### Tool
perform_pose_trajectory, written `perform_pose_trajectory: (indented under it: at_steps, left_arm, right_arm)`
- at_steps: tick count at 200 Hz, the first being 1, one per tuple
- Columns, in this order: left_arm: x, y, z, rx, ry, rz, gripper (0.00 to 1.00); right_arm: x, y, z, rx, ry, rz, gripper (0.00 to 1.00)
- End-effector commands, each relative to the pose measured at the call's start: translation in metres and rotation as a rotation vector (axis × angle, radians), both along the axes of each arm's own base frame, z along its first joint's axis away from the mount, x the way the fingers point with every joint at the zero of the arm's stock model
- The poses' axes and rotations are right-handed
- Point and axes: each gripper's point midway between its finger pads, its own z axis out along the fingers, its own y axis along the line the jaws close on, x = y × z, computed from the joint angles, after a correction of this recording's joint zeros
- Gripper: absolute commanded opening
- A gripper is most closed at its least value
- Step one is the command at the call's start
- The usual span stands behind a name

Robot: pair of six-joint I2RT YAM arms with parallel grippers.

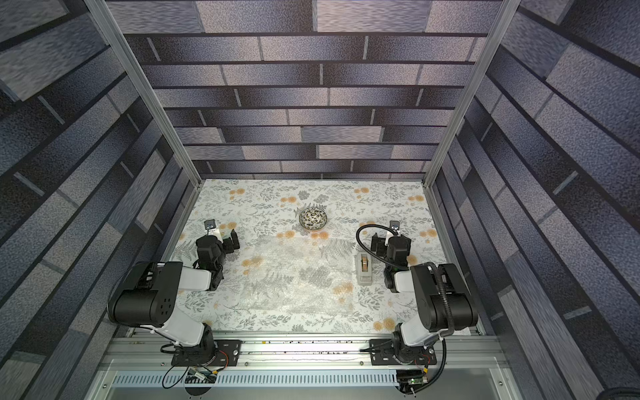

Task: Wrap bowls in bubble wrap
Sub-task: Pick up the bowl from the center of the board.

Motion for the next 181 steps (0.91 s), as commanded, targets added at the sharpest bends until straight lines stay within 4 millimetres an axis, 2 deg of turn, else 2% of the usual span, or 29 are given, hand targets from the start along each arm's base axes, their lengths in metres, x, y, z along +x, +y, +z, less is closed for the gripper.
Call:
perform_pose_trajectory:
  at_steps: [1, 141, 181]
  left_arm:
    - [0.003, -0.003, 0.005, 0.014, -0.012, -0.032, 1.00]
    - [0.003, -0.003, 0.005, 0.013, -0.010, -0.029, 1.00]
    - [0.001, 0.007, 0.007, 0.015, -0.022, 0.032, 1.00]
  right_arm:
    - [0.006, 0.000, 0.012, 0.013, -0.035, 0.004, 1.00]
    - [0.006, 0.001, 0.013, 0.012, -0.036, 0.004, 1.00]
    - [0.006, 0.000, 0.012, 0.010, -0.034, 0.004, 1.00]
